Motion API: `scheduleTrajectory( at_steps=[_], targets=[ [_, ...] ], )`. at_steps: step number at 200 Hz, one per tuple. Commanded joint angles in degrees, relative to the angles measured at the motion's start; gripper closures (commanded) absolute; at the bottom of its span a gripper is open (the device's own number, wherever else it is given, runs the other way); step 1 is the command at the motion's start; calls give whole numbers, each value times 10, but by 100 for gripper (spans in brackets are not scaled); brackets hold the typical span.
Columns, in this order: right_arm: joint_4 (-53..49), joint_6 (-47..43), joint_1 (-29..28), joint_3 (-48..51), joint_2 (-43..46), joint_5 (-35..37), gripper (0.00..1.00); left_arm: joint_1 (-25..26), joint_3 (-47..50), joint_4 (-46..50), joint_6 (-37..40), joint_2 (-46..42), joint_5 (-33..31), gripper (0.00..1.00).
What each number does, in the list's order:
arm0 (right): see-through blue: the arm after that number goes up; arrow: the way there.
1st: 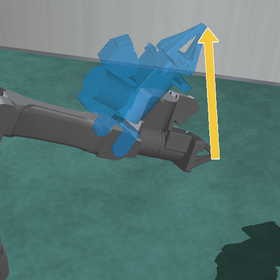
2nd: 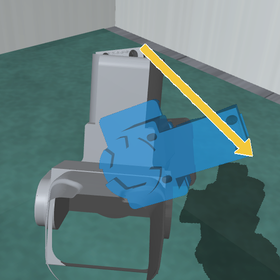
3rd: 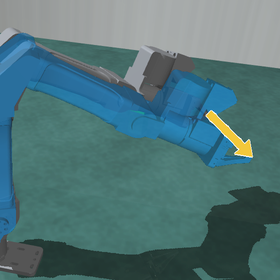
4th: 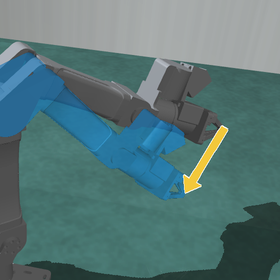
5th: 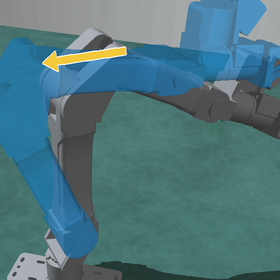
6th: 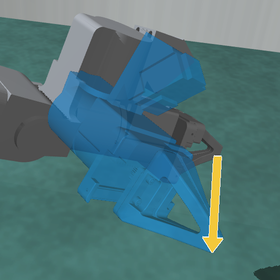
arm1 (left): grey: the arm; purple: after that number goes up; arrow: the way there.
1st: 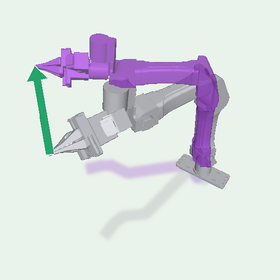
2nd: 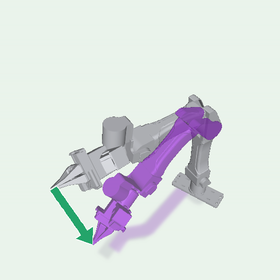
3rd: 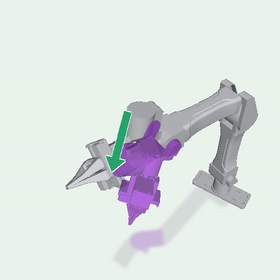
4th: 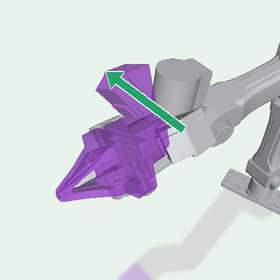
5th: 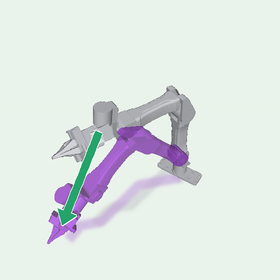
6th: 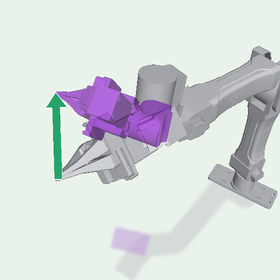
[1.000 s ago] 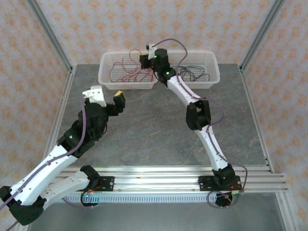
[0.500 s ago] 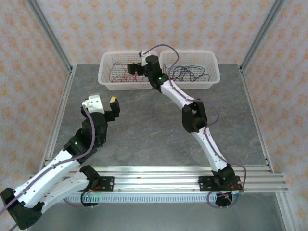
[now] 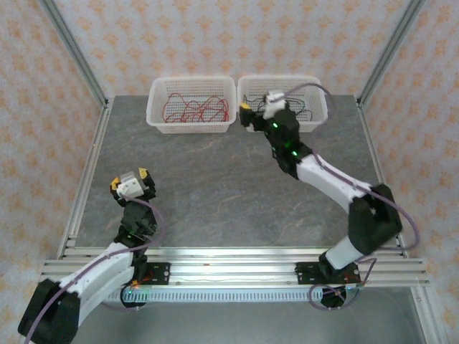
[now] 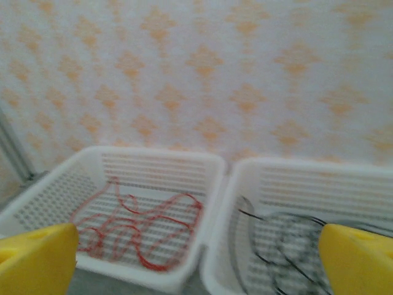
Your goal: Untangle the cables
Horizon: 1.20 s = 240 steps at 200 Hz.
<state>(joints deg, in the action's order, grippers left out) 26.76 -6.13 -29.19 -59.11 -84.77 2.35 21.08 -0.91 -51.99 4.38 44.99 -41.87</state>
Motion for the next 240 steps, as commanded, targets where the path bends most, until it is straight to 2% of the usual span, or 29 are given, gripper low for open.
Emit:
scheduleTrajectory(
  at_steps=[1,21,30,41,49,64,73,96,113,136,150,154,164,176,183,187,191,197,207,240],
  targets=[
    [64,-10,26,131,90,72,0,-28,45,-268,-10,120,32,26],
    [92,-13,57,256,183,99,0,-54,45,-428,28,282,67,26],
    [104,-11,75,307,218,108,0,-70,50,-529,20,366,99,25],
    [128,-8,96,363,250,119,0,-85,25,-517,5,419,121,25],
    [158,-7,114,405,267,123,0,-93,13,-533,19,451,161,26],
    [224,-7,147,471,278,122,0,-114,12,-527,3,453,192,26],
    [261,1,167,500,273,117,0,-141,19,-531,-21,460,240,26],
    [380,29,213,555,214,76,0,-169,7,-512,-38,460,282,25],
    [495,35,234,575,142,52,0,-183,-11,-454,-54,442,288,23],
    [499,42,274,530,49,-34,0,-187,-71,-327,-71,430,257,20],
    [579,34,287,510,-44,-91,0,-187,-104,-260,-69,431,261,18],
    [555,31,287,496,-42,-100,0,-186,-106,-255,-69,430,264,16],
    [395,30,292,447,-12,-103,0,-187,-100,-268,-69,431,264,11],
    [475,38,292,469,-32,-98,0,-186,-96,-277,-69,432,262,10],
    [441,36,293,461,-20,-97,0,-187,-95,-275,-73,431,256,9],
    [417,35,292,454,-18,-96,0,-187,-94,-278,-73,431,255,2],
    [431,36,292,457,-22,-96,0,-186,-95,-279,-72,433,254,0],
    [454,37,292,463,-26,-95,0,-186,-96,-279,-71,432,255,0],
    [426,37,292,457,-18,-91,0,-186,-99,-270,-72,432,254,0],
    [434,37,292,459,-19,-91,0,-185,-103,-262,-61,432,275,0]
  ],
)
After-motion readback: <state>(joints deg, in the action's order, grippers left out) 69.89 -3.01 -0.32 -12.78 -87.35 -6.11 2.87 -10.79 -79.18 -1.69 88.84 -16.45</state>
